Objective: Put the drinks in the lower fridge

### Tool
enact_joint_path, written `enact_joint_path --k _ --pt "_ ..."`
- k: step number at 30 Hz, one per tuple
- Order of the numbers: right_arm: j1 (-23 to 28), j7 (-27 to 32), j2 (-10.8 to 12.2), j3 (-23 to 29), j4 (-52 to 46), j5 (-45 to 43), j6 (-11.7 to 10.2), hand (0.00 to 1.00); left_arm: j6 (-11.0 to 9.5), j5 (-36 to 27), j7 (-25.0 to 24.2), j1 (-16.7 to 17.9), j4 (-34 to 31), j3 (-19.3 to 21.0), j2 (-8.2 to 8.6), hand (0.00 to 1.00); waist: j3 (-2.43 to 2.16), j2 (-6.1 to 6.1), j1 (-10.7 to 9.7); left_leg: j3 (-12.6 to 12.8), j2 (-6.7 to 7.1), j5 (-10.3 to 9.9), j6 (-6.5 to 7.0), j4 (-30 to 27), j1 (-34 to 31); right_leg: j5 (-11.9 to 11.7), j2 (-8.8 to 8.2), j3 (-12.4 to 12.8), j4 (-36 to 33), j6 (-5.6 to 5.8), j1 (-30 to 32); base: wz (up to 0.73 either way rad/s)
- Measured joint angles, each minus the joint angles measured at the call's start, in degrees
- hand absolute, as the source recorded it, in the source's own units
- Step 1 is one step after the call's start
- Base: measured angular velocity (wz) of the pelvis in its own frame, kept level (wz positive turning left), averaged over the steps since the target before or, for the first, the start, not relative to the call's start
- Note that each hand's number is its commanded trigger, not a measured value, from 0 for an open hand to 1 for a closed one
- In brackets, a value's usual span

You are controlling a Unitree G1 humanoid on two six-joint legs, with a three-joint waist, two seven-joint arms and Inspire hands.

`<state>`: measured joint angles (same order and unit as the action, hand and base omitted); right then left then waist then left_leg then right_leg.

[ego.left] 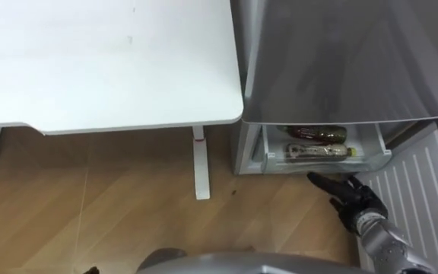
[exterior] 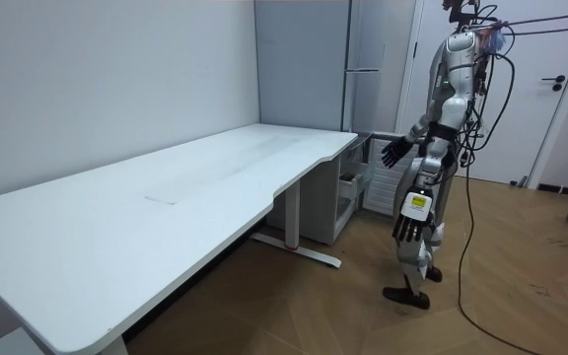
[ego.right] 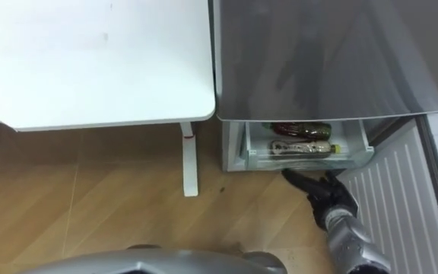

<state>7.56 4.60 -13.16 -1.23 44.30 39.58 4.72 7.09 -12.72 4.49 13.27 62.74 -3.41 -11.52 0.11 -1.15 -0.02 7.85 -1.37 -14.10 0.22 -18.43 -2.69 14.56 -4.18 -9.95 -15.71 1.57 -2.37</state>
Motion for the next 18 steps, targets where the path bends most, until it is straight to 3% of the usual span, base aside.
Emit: enact_joint_path --k 5,7,9,12,18 --pt "1.05 4.05 0.14 -0.01 0.70 -4.22 0.20 0.00 0.09 0.07 0.41 0.83 -1.52 0.01 0.00 0.00 0.11 -0.02 -0.51 0.13 -0.02 0.02 0.01 0.10 0.44 -0.12 0.18 0.51 1.10 0.10 -0.50 -0.04" --pt "1.05 5.53 0.77 0.25 1.23 -4.19 0.03 0.00 0.07 -0.01 0.47 1.47 -2.51 0.87 0.00 0.00 -0.17 -0.18 -1.09 0.14 -0.01 0.02 0.00 0.25 0.79 -0.15 0.20 0.50 1.29 0.08 -0.80 0.00" --pt "0.85 6.38 1.46 0.26 3.10 -4.21 -0.30 0.00 -0.08 -0.03 0.54 1.82 -3.15 1.36 0.05 0.00 -0.05 -0.01 -1.10 0.18 0.01 0.04 -0.04 0.50 1.42 -0.17 0.22 0.48 1.50 0.06 -1.39 0.00" --pt "0.31 7.10 2.05 0.28 6.38 -3.37 -0.31 0.00 -0.08 -0.03 0.54 1.76 -3.15 1.49 0.20 0.00 -0.35 0.00 -1.12 0.22 0.03 0.04 -0.05 0.70 1.73 -0.20 0.25 0.51 1.90 0.04 -1.74 0.00" --pt "-0.92 7.79 2.10 1.14 11.21 3.48 0.17 0.00 -0.02 -0.01 0.55 1.92 -3.13 2.11 0.64 0.00 0.03 0.65 -1.26 0.35 0.00 -0.12 -0.25 1.07 2.88 -0.32 0.28 0.43 1.98 0.01 -2.88 0.00"
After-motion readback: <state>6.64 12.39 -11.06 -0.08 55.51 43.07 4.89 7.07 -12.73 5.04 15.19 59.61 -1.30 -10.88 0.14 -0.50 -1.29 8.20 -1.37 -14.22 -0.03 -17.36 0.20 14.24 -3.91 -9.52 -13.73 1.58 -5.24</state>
